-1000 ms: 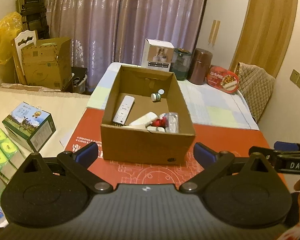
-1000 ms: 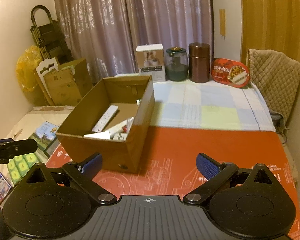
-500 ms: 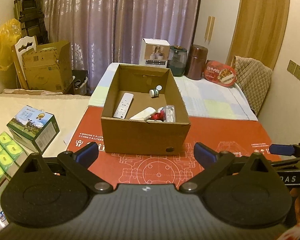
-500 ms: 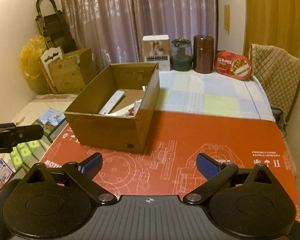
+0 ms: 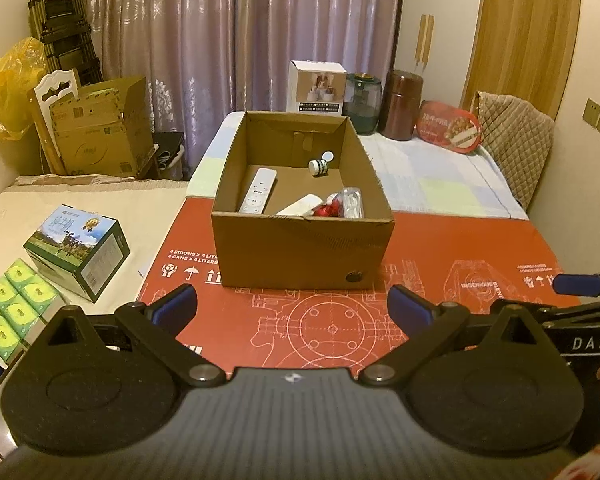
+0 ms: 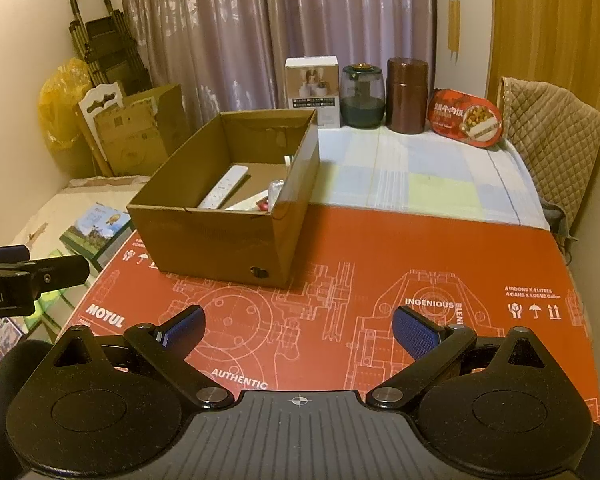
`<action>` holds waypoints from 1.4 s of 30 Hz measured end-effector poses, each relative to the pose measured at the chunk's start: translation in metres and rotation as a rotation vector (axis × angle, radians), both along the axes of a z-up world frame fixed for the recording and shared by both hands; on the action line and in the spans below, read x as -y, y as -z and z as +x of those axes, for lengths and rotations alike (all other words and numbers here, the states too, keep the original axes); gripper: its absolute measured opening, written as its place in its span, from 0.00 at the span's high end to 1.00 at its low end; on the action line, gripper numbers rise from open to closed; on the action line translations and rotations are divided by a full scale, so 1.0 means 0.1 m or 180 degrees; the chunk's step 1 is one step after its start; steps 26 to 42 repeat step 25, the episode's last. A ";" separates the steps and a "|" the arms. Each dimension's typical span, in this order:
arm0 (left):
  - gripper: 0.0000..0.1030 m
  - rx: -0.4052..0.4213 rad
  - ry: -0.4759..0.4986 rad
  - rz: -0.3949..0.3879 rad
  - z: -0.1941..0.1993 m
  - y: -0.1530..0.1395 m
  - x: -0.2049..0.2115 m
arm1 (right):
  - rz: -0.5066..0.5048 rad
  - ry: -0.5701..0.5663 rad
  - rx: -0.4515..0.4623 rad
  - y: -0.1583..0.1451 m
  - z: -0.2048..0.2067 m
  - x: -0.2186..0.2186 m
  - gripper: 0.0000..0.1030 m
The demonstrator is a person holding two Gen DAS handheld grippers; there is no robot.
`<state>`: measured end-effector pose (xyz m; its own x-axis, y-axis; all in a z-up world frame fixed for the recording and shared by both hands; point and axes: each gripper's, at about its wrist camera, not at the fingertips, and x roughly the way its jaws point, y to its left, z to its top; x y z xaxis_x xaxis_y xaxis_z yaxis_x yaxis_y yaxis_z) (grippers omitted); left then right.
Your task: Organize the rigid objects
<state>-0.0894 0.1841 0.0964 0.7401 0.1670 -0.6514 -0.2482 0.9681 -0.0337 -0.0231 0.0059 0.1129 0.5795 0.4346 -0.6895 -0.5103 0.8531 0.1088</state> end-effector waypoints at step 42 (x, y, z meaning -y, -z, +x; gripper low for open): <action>0.03 -0.0043 -0.0049 0.0044 -0.01 0.10 0.04 | -0.0030 -0.0003 -0.0054 0.07 0.00 -0.02 0.06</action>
